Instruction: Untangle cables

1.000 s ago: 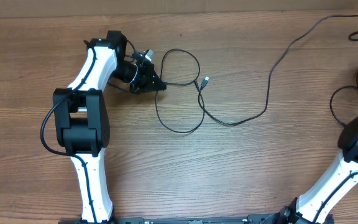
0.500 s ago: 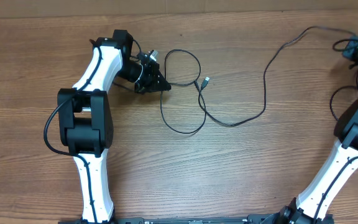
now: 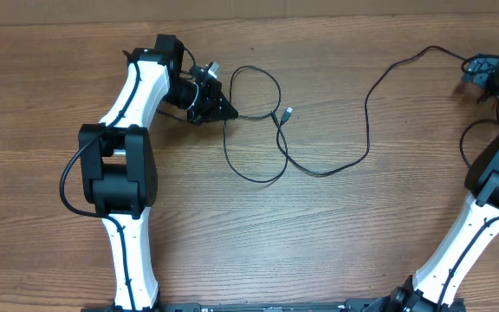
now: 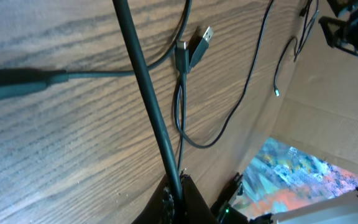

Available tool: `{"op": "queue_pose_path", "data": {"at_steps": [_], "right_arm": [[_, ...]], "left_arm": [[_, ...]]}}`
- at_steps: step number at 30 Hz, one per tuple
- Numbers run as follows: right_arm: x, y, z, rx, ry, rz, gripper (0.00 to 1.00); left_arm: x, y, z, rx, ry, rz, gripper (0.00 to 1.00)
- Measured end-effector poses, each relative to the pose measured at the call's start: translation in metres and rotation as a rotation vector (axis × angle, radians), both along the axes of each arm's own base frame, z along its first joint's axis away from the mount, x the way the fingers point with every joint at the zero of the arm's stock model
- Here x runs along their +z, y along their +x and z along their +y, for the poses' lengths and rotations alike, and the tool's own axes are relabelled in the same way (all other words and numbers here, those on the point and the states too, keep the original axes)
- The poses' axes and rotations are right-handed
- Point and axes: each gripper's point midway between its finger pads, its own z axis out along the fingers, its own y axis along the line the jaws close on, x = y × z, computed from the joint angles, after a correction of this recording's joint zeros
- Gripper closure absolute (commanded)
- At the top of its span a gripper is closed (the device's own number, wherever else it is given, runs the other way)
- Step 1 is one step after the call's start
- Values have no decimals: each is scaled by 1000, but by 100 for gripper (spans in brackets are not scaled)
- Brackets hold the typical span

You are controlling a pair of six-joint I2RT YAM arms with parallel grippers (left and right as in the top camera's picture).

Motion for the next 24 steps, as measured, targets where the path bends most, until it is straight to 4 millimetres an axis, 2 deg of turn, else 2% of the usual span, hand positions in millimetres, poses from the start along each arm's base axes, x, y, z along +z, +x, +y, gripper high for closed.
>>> {"op": "queue_pose_path", "data": {"at_steps": [4, 6, 7, 10, 12, 18, 24], "right_arm": [[37, -9, 31, -17, 78, -12, 0], [68, -18, 63, -23, 150, -21, 0], [75, -19, 71, -24, 167, -29, 0], [101, -34, 120, -34, 292, -9, 0], [105, -44, 153, -41, 374, 31, 0], [94, -63, 237, -85, 510, 181, 0], [90, -85, 303, -139, 524, 304, 0]], "left_arm": [[0, 4, 0, 0, -2, -21, 96], [1, 6, -1, 0, -3, -31, 96], [1, 6, -1, 0, -3, -35, 96], [1, 7, -1, 0, -4, -39, 96], [1, 7, -1, 0, -4, -41, 96], [1, 8, -1, -6, -5, -51, 96], [1, 10, -1, -19, -7, -81, 96]]}}
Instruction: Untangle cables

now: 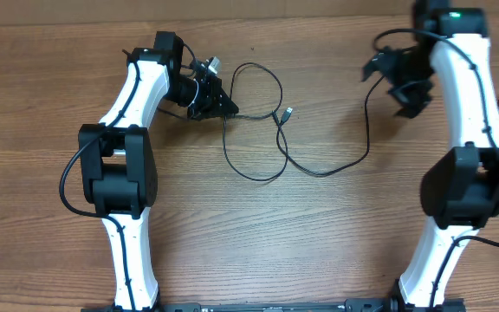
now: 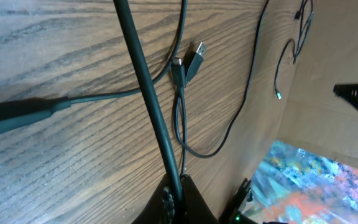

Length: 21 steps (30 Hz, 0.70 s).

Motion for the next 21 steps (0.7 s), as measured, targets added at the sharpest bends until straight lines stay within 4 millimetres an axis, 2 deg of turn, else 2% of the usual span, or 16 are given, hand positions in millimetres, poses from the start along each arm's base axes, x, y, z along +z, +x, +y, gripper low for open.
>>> {"op": "queue_pose_path", "data": {"at_steps": [3, 9, 11, 17, 21], "right_arm": [[-1, -10, 30, -16, -4, 44, 0], [-4, -31, 78, -65, -23, 121, 0], [-8, -39, 91, -71, -29, 147, 0], [-24, -92, 114, 3, -175, 305, 0], [-25, -105, 142, 113, -230, 281, 0]], "left_arm": [[0, 2, 0, -10, -1, -23, 96], [1, 6, -1, -17, -4, -55, 96], [1, 6, -1, -17, -4, -56, 96], [1, 6, -1, -36, -4, -80, 96], [1, 6, -1, -51, -4, -100, 96]]}}
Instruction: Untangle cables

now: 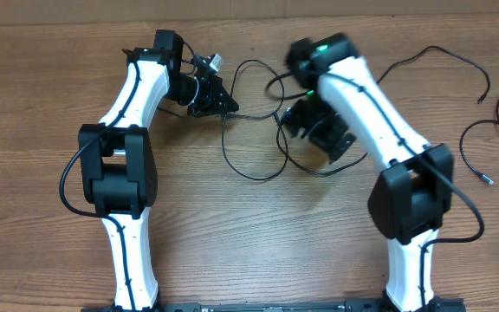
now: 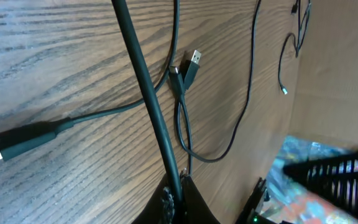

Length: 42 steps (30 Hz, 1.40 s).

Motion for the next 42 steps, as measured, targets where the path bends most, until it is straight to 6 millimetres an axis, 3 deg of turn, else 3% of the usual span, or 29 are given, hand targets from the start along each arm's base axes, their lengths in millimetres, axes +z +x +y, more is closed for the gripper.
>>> {"op": "queue_pose_path", "data": {"at_steps": [1, 5, 9, 12, 15, 18, 21, 24, 28, 31, 36, 42], "right_arm": [[0, -6, 12, 49, -3, -2, 0], [1, -14, 27, 123, 1, -5, 0], [16, -12, 19, 145, 0, -50, 0], [48, -9, 5, 139, 8, -148, 0], [93, -12, -11, 129, 27, -287, 0], [138, -26, -27, 120, 53, -422, 0], [156, -50, -43, 109, 62, -473, 0], [145, -76, -63, 80, 31, -447, 0], [114, -109, -91, 58, -47, -364, 0], [100, -122, -99, 58, -56, -370, 0], [69, -125, -97, 13, -12, -423, 0], [-3, -114, -80, -143, 75, -393, 0]], "left_arm": [[0, 0, 0, -1, 0, -1, 96], [0, 0, 0, -11, 0, -14, 96], [0, 0, 0, -14, 0, -18, 96], [0, 0, 0, -15, 0, -19, 96], [0, 0, 0, -15, 0, -21, 96], [0, 1, 0, -15, 0, -22, 96], [0, 1, 0, -15, 0, -22, 96], [0, 0, 0, -15, -1, -21, 96], [0, 1, 0, -15, -1, -25, 96], [0, 2, 0, -15, -2, -32, 96], [1, 3, 0, -14, -2, -35, 96], [1, 3, 0, -12, -2, -33, 96]]}}
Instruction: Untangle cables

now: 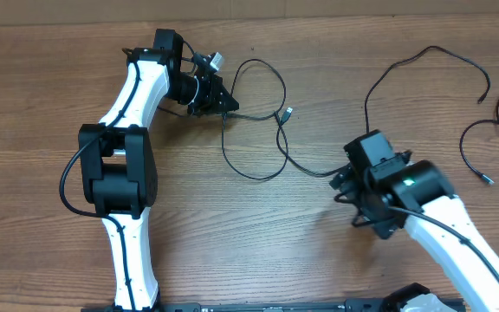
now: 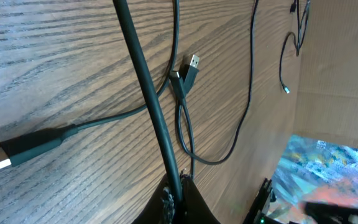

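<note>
A long black cable [image 1: 251,173] loops over the wooden table. Two plugs [image 1: 284,113] lie side by side at its crossing. In the left wrist view they are a USB plug [image 2: 192,63] and a smaller connector [image 2: 178,77]. My left gripper [image 1: 221,102] is shut on a strand of this cable [image 2: 148,99], low over the table at the back left. Another plug [image 2: 5,157] lies near it. My right gripper [image 1: 345,184] hangs low beside the cable's bend [image 1: 323,173]. Its jaws cannot be made out.
The cable's right part [image 1: 431,49] runs to the back right and ends loose. A second thin black cable [image 1: 468,147] lies at the right edge. The table's far edge meets a cardboard wall [image 2: 340,56].
My right arm was over the middle of the table by the two plugs. It is now drawn back to the front right, beside the cable's bend. My left gripper still holds its strand.
My right gripper was at the far right edge by the cable's end, then at the back right with cable around it. Then it was over the middle, with that end lying free on the right. Now it is at the front right. My left gripper kept its hold throughout.
</note>
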Available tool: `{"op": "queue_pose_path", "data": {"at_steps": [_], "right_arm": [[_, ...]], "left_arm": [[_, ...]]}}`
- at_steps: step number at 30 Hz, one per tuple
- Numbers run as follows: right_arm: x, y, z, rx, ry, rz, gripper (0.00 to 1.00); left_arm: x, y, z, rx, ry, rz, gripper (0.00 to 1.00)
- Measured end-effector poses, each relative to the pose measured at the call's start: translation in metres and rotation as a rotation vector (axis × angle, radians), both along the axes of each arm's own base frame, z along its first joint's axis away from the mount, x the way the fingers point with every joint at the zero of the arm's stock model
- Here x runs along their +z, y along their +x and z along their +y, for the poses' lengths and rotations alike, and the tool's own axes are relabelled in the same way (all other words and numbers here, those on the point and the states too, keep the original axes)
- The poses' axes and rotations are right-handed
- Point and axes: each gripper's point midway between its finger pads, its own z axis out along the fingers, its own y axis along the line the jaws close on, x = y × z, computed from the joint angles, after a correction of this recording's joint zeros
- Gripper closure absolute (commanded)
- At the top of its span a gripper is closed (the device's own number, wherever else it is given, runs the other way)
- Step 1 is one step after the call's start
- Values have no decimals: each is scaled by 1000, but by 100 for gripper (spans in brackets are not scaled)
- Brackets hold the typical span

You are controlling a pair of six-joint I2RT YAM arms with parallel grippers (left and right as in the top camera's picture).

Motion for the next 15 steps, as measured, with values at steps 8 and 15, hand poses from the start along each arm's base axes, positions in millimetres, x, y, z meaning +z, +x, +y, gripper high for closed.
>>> {"op": "queue_pose_path", "data": {"at_steps": [8, 15], "right_arm": [[-51, 33, 18, -182, 195, 17, 0], [-73, 66, 30, -335, 322, 20, 5]], "left_arm": [[0, -2, -7, -16, 3, -3, 96], [-2, -3, -10, -23, 17, -10, 96]]}}
